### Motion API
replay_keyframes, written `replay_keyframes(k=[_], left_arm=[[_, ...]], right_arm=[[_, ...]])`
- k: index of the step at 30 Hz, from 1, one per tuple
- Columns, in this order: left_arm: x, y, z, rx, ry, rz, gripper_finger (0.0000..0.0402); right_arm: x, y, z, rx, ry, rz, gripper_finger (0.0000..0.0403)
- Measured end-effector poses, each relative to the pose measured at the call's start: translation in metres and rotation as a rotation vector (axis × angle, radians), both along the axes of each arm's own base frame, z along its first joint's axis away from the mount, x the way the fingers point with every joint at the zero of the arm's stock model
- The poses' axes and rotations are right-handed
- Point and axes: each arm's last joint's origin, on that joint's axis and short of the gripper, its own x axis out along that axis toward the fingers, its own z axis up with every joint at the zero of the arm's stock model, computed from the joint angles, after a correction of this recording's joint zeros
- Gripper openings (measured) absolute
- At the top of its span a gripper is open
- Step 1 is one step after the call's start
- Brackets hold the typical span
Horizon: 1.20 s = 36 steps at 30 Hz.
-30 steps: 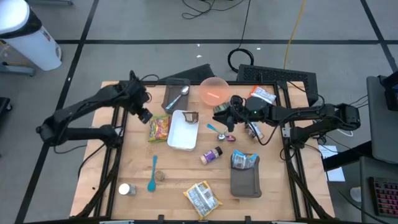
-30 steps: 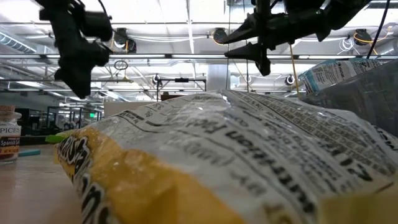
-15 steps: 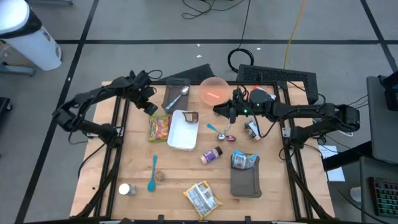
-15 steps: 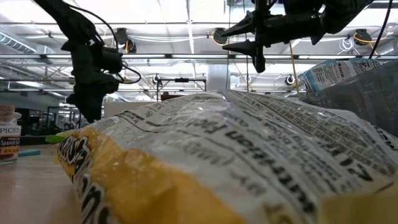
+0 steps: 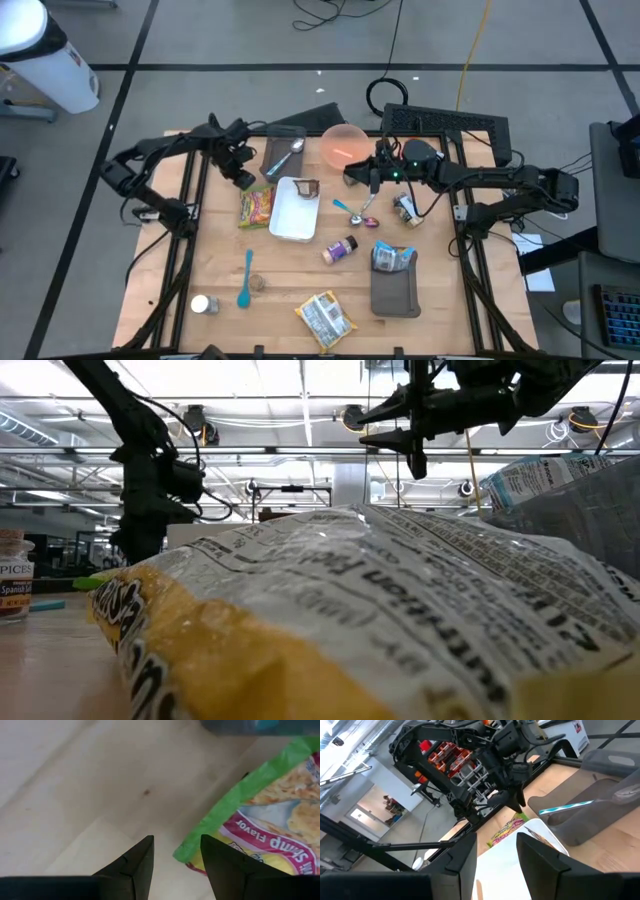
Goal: Pick & Place Food Item
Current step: Put the green noodle pack into the bottom black transparent bin
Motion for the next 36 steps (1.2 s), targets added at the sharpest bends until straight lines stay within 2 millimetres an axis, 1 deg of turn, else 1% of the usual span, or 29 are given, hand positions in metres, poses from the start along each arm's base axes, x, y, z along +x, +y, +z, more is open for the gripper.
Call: replay_keyframes(k=[8, 11, 14, 18, 19, 20, 24, 28, 36], left_arm=[[0.003, 0.002, -0.014, -0.064, 0.021, -0.021, 0.0170], [0.002, 0.001, -0.016, -0.084, 0.038, -0.040, 0.0158], [0.001, 0.001, -0.017, -0.084, 0.043, -0.053, 0.0117], [0.001, 0.000, -0.016, -0.084, 0.049, -0.078, 0.0029], [0.000, 0.000, -0.016, -0.084, 0.053, -0.085, 0.0015], [0.000, -0.001, -0.017, -0.080, 0.061, -0.091, 0.0010], [0.000, -0.004, -0.016, -0.077, 0.101, -0.132, 0.0005], [-0.001, -0.006, -0.010, -0.070, 0.106, -0.149, 0.0006], [-0.002, -0.005, 0.006, -0.011, 0.098, -0.147, 0.0008]], right_arm=[[0.000, 0.000, 0.000, 0.000, 0.003, 0.001, 0.0130], [0.000, 0.000, 0.000, 0.000, 0.003, 0.001, 0.0130], [0.000, 0.000, 0.000, -0.011, 0.004, 0.002, 0.0130], [0.000, 0.000, 0.000, -0.016, 0.005, 0.002, 0.0130], [0.000, 0.000, 0.000, -0.018, 0.005, 0.003, 0.0130], [0.000, 0.000, 0.000, -0.018, 0.005, 0.003, 0.0130], [0.000, 0.000, 0.000, -0.019, 0.005, 0.003, 0.0130], [0.000, 0.000, 0.000, -0.020, 0.005, 0.003, 0.0130], [0.000, 0.000, 0.000, -0.027, 0.006, 0.004, 0.0130]])
